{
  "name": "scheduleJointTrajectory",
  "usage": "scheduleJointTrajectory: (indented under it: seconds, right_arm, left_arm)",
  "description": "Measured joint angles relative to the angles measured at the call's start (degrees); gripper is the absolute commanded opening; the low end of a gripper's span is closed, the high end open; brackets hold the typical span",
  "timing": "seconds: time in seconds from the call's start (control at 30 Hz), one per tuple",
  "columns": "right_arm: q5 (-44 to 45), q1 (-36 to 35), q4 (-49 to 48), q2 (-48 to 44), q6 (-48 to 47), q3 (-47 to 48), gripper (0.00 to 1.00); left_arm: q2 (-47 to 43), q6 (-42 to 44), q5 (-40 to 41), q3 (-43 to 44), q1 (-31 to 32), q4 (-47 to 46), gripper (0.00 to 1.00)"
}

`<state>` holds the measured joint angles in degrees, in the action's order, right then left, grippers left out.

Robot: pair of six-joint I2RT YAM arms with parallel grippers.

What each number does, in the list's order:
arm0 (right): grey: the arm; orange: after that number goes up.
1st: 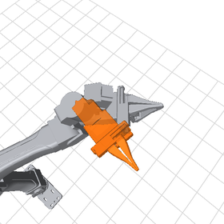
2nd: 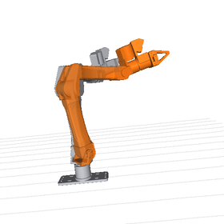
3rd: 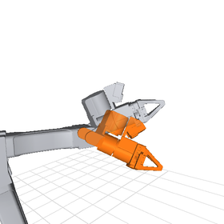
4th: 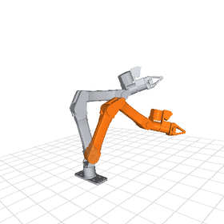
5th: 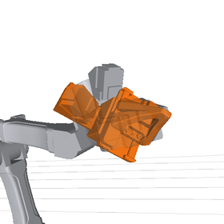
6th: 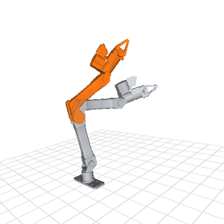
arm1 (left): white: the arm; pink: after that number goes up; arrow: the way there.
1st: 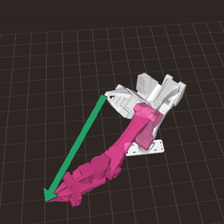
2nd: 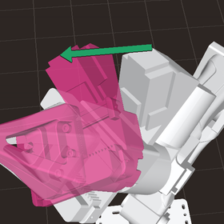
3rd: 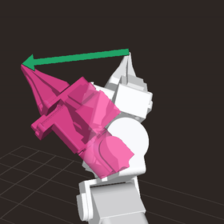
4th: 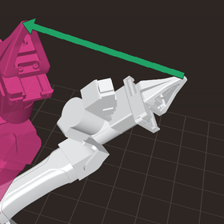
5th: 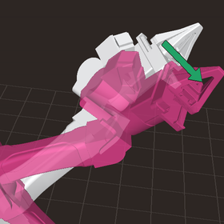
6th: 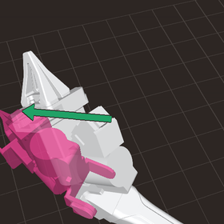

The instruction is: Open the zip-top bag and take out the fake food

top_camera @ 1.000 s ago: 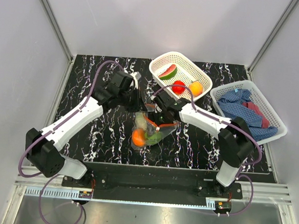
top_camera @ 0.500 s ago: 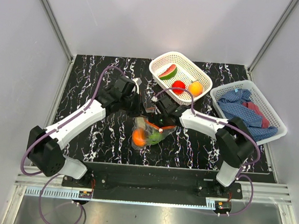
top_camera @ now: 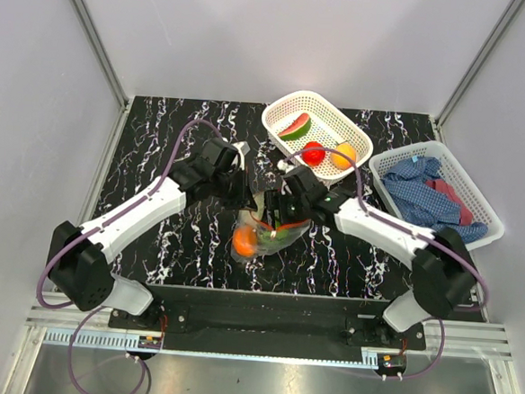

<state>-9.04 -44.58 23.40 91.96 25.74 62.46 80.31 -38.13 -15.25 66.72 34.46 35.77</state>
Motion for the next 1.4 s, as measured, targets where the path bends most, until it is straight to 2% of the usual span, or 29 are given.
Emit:
scheduleJointTrajectory:
  seconds: [0.23,0.7,0.9,1.07,1.2,1.4]
  right_arm:
    - [2.5,0.0,2.1,-10.6,0.0,1.4,0.3]
    - [10.2,0.3,7.3,-14.4,-1.9,10.0,0.29]
    - [11.8,8.6,8.5,-14.2,-4.3,17.5,0.32]
    - [12.0,17.9,6.3,-6.8,-7.6,26.3,0.36]
    - [13.7,22.3,4.9,4.0,-9.1,33.4,0.36]
    - [15.4,27.3,4.1,21.3,-10.0,43.8,0.42]
  left_arm:
    - [-0.1,2.3,0.1,0.1,0.0,2.2,0.0]
    - [-4.5,4.0,1.6,0.1,0.0,4.3,0.0]
    - [-5.3,5.2,2.1,0.1,0.0,5.4,0.0]
    - [-5.4,6.3,2.2,0.1,0.0,5.8,0.0]
    - [-5.6,7.1,2.2,0.1,0.0,6.7,0.0]
    - [-5.6,9.2,1.1,0.1,0.0,7.3,0.0]
